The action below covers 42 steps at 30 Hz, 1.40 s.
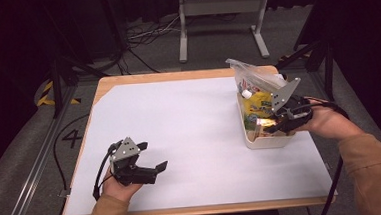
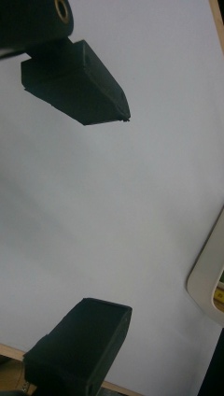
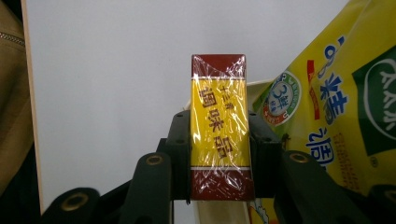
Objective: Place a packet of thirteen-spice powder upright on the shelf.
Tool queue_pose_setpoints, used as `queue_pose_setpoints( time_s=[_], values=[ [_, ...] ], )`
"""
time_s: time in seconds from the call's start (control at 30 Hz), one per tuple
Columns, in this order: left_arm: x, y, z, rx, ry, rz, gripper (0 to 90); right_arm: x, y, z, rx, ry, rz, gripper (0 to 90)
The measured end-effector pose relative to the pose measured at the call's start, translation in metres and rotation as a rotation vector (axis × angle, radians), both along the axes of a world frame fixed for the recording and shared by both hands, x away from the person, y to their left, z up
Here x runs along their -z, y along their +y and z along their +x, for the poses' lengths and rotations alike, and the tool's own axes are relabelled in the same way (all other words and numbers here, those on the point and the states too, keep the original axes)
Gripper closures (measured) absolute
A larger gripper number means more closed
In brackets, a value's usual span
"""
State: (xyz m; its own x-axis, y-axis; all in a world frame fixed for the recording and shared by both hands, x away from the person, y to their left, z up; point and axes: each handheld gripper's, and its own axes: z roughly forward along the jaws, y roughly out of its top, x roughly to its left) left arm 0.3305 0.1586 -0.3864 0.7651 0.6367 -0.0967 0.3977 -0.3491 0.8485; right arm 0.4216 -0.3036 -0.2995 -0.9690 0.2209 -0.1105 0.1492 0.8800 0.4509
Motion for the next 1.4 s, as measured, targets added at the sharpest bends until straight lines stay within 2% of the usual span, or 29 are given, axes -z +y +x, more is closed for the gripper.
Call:
queue_pose_setpoints(
  time_s=[0.17,0.57,0.8,0.9,1.07,1.17,1.27,1.4],
  values=[
    [0.0,0.0,0.0,0.001,-0.005,0.003,7.9,0.003,-0.001,0.0,0.008,0.003,0.001,66.6],
    [0.001,0.001,0.0,0.002,-0.001,0.001,7.9,0.02,0.001,0.003,0.04,0.04,-0.037,64.8],
    [0.001,0.002,-0.001,0.0,0.002,-0.002,7.9,0.02,-0.002,0.003,0.048,0.034,-0.022,63.9],
    [0.001,0.003,-0.001,0.001,0.002,-0.005,7.9,0.02,-0.003,0.003,0.048,0.036,-0.017,60.7],
    [0.001,0.003,0.0,-0.001,0.001,-0.002,7.8,0.017,-0.008,0.002,0.063,0.044,0.013,51.5],
    [0.001,0.003,0.001,0.0,0.003,-0.002,7.6,0.015,-0.01,0.0,0.07,0.039,0.028,50.1],
    [0.001,0.004,0.0,-0.001,0.006,-0.007,7.5,0.012,-0.012,-0.005,0.072,0.025,0.057,47.3],
    [0.0,0.008,-0.001,-0.006,-0.001,-0.012,7.5,0.005,-0.016,-0.015,0.065,-0.019,0.098,44.4]
  ],
)
